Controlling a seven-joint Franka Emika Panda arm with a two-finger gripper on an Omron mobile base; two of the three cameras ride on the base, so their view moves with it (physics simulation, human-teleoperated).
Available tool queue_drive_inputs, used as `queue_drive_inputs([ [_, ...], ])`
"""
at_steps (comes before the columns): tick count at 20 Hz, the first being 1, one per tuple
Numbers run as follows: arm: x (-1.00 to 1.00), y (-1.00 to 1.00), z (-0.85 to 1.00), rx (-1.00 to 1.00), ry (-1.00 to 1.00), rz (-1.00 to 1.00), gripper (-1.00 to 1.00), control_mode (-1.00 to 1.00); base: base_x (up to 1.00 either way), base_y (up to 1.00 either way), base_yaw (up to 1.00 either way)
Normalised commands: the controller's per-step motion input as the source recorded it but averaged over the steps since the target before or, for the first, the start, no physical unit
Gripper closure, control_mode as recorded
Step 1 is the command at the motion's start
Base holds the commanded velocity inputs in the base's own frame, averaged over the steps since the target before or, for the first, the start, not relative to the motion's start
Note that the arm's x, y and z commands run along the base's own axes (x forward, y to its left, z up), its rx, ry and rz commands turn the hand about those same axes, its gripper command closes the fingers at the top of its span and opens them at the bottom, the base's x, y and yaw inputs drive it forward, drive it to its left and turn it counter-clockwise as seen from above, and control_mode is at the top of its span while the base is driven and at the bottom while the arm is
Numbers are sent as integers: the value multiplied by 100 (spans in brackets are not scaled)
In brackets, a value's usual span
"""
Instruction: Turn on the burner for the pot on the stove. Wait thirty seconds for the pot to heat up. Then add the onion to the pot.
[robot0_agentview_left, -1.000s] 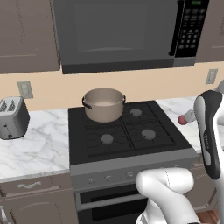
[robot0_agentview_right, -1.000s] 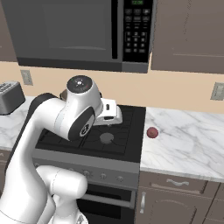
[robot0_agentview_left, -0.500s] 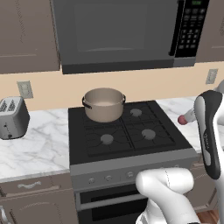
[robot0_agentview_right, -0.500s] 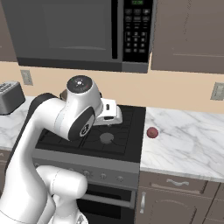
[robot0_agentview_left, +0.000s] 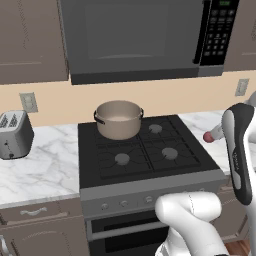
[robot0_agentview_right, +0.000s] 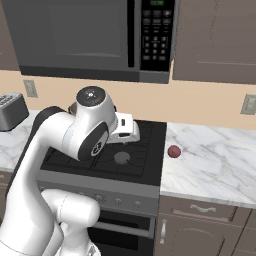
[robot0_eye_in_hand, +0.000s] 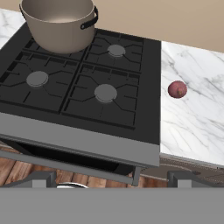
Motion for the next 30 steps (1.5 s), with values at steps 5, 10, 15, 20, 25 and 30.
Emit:
queue_drive_inputs([
  [5,0,0,0,0,0,0,-100,-100,0,0,0],
  [10,0,0,0,0,0,0,-100,-100,0,0,0],
  [15,0,0,0,0,0,0,-100,-100,0,0,0],
  [20,0,0,0,0,0,0,-100,-100,0,0,0],
  [25,0,0,0,0,0,0,-100,-100,0,0,0],
  [30,0,0,-1,0,0,-2,-100,-100,0,0,0],
])
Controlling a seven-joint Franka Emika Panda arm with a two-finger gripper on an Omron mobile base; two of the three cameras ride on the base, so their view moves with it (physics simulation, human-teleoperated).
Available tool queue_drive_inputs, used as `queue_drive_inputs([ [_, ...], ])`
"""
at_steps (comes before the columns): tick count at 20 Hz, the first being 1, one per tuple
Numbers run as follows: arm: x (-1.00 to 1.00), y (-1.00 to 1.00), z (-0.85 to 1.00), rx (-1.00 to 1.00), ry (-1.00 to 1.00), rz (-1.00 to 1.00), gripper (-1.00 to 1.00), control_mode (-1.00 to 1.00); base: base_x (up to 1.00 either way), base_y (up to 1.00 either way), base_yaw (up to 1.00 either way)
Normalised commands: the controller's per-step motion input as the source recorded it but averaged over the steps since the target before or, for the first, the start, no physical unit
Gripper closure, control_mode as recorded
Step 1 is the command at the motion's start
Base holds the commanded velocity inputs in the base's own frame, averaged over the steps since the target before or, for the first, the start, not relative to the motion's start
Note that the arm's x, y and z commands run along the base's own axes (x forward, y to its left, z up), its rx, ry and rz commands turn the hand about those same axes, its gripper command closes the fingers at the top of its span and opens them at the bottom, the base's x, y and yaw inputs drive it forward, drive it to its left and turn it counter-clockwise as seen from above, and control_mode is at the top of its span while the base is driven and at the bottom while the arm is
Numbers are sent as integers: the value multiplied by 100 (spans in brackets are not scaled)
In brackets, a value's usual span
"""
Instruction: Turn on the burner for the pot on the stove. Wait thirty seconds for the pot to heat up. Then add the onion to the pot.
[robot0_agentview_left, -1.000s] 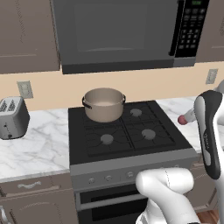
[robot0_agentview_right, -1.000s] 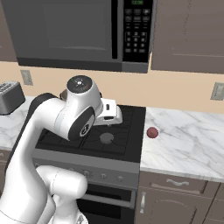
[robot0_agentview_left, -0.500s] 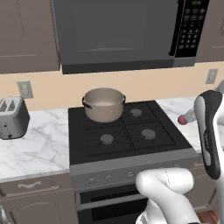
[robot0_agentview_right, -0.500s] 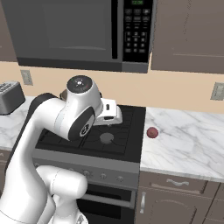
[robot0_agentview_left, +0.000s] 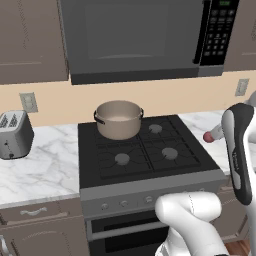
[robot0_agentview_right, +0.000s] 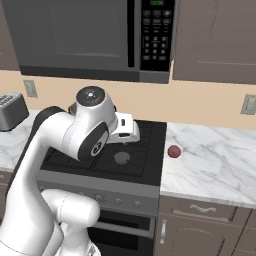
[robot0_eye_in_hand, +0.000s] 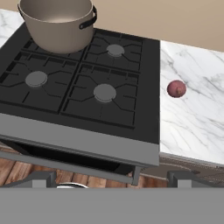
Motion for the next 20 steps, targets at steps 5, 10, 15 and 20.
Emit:
queue_drive_inputs([
  [5,4,-6,-11,-3,0,-20,-100,-100,0,0,0],
  [10,1,-22,-11,-2,0,-27,-100,-100,0,0,0],
  [15,2,-26,-5,0,0,-24,-100,-100,0,0,0],
  [20,1,-9,0,0,0,-4,-100,-100,0,0,0],
])
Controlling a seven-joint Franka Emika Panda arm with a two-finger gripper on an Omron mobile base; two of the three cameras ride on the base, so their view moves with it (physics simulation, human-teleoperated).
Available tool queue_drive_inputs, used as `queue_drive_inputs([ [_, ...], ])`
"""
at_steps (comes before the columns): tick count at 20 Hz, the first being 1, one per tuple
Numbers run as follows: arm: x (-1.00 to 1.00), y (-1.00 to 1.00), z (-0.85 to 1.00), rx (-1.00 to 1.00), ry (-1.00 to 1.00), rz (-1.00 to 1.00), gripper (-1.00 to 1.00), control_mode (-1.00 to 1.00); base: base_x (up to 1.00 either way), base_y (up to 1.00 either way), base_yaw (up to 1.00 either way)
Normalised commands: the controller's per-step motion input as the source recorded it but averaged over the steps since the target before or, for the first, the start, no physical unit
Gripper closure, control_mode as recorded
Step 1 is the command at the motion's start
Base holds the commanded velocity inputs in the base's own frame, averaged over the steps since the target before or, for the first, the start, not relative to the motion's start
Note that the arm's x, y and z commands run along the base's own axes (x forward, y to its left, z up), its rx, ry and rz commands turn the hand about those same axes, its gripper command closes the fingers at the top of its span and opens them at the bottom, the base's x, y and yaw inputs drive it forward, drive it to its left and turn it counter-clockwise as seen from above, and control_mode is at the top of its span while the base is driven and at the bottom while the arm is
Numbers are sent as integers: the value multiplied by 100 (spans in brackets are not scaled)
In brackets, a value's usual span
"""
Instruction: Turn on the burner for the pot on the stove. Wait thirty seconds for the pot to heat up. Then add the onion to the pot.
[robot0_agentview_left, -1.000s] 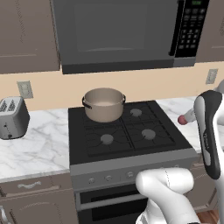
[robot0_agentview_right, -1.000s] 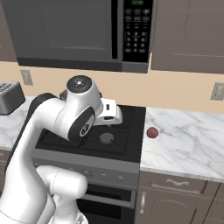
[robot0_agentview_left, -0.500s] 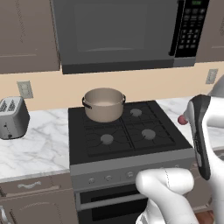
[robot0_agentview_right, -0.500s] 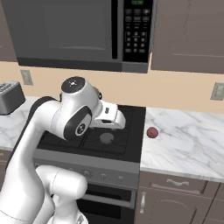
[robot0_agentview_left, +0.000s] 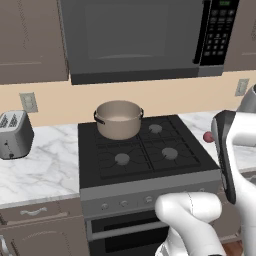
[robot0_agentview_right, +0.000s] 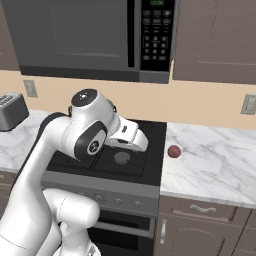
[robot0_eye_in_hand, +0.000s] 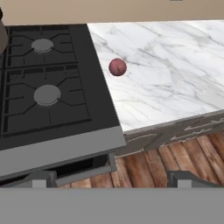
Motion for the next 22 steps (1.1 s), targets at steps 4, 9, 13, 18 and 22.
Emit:
queue_drive_inputs([
  [4,0,0,0,0,0,0,-100,-100,0,0,0],
  [9,0,0,0,0,0,0,-100,-100,0,0,0],
  [13,11,0,0,0,0,0,-100,-100,0,0,0],
  [18,36,-2,-3,0,1,0,-100,-100,0,0,0],
  [22,48,-8,-11,0,4,0,-100,-100,0,0,0],
])
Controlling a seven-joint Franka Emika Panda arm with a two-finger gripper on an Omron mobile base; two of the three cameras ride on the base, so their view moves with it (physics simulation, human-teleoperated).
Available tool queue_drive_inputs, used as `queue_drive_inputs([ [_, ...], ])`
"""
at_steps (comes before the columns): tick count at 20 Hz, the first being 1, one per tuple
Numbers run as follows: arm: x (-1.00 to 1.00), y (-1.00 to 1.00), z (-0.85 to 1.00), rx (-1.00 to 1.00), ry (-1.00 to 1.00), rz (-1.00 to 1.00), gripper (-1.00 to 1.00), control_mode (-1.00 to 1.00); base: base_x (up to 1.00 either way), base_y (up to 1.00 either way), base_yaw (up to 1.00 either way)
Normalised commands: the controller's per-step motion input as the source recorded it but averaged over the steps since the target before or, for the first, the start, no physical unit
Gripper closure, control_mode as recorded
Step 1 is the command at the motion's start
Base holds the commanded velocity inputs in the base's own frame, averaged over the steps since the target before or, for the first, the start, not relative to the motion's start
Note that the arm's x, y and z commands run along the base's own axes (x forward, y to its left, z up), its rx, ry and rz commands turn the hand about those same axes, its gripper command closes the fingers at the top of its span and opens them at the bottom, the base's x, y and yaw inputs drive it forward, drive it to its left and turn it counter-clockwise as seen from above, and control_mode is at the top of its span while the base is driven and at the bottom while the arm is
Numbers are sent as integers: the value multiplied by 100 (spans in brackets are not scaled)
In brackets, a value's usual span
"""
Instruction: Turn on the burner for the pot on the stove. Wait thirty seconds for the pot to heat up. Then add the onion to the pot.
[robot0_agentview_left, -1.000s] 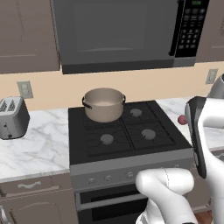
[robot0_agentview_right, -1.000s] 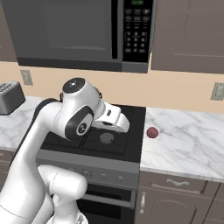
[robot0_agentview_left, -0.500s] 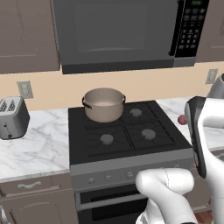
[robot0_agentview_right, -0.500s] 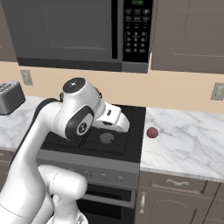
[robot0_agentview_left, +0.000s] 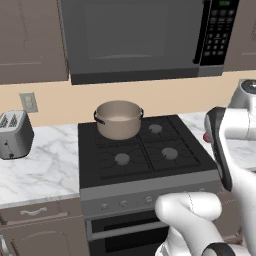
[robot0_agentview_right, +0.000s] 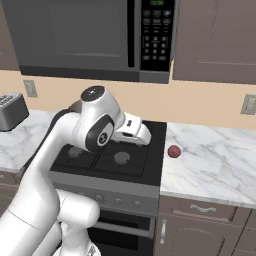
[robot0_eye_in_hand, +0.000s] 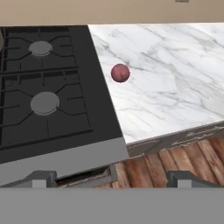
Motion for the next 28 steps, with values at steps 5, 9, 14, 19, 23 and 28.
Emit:
queue_drive_inputs([
  [5,55,-18,-17,0,7,0,-100,-100,0,0,0],
  [9,58,-22,-21,0,8,-1,-100,-100,0,0,0],
  [14,52,-48,-29,4,7,-2,-100,-100,0,0,0],
  [19,44,-56,-33,19,2,-3,-100,-100,0,0,0],
  [23,35,-53,-44,23,0,-2,-100,-100,0,0,0],
  [28,35,-27,-24,12,0,0,-100,-100,0,0,0],
])
